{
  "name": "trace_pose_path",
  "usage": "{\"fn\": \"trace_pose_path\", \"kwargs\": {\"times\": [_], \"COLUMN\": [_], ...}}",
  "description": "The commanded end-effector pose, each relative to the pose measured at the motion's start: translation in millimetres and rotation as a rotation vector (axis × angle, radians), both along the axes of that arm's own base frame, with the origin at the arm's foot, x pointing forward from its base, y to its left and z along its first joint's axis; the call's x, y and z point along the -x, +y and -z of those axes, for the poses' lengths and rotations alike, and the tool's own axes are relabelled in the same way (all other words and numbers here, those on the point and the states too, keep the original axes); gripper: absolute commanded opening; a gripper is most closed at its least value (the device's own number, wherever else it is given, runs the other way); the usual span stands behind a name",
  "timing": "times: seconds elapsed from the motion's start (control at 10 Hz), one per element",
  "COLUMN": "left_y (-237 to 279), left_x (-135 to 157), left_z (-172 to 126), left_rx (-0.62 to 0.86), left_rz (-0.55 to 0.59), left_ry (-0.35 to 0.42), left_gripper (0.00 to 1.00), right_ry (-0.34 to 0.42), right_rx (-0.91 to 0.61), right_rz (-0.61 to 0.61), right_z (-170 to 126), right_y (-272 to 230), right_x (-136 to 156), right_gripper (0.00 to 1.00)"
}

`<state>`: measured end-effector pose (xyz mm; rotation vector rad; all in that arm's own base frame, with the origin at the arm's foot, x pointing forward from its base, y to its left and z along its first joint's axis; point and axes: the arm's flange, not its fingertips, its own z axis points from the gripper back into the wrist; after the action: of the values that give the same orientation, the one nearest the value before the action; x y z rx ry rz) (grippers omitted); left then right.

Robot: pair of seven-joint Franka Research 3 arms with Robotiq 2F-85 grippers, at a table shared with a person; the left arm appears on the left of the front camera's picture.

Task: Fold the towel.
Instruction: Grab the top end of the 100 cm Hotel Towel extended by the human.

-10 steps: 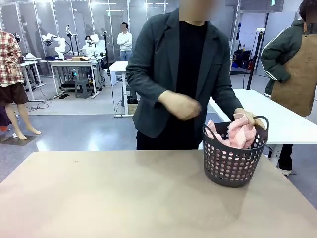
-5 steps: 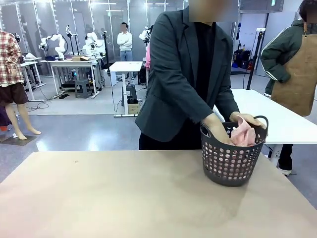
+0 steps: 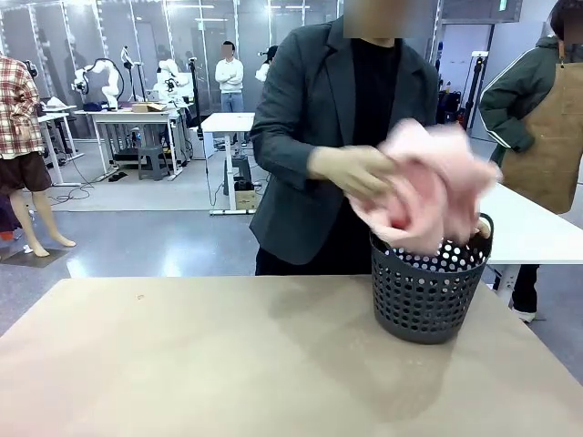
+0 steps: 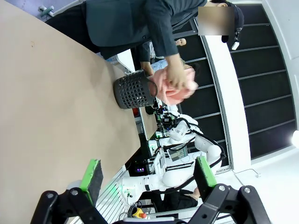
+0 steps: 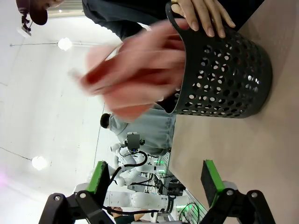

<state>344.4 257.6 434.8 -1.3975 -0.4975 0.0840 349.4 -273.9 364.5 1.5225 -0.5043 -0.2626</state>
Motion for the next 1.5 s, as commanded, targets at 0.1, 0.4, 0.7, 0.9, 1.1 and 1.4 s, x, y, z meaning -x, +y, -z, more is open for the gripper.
{"fn": "trace_pose_path", "kwargs": {"times": [0.1,0.4,0.7,0.9,1.1,1.4], "left_y": [0.5,0.5,0.5,0.5,0.5,0.5], "left_x": [1.8,1.8,1.8,1.8,1.8,1.8], "left_z": [-1.4,-1.4,-1.4,-1.4,-1.4,-1.4], "left_rx": [-0.012,-0.012,-0.012,-0.012,-0.012,-0.012], "left_rz": [0.004,0.004,0.004,0.004,0.004,0.004], "left_ry": [-0.001,-0.001,-0.001,-0.001,-0.001,-0.001], "left_gripper": [1.00,1.00,1.00,1.00,1.00,1.00], "right_ry": [0.008,0.008,0.008,0.008,0.008,0.008], "right_rx": [0.011,0.011,0.011,0.011,0.011,0.011], "right_rz": [-0.011,-0.011,-0.011,-0.011,-0.011,-0.011], "right_z": [-0.5,-0.5,-0.5,-0.5,-0.5,-0.5], "right_y": [-0.8,-0.8,-0.8,-0.8,-0.8,-0.8], "right_x": [1.3,1.3,1.3,1.3,1.3,1.3], "right_gripper": [1.00,1.00,1.00,1.00,1.00,1.00]}}
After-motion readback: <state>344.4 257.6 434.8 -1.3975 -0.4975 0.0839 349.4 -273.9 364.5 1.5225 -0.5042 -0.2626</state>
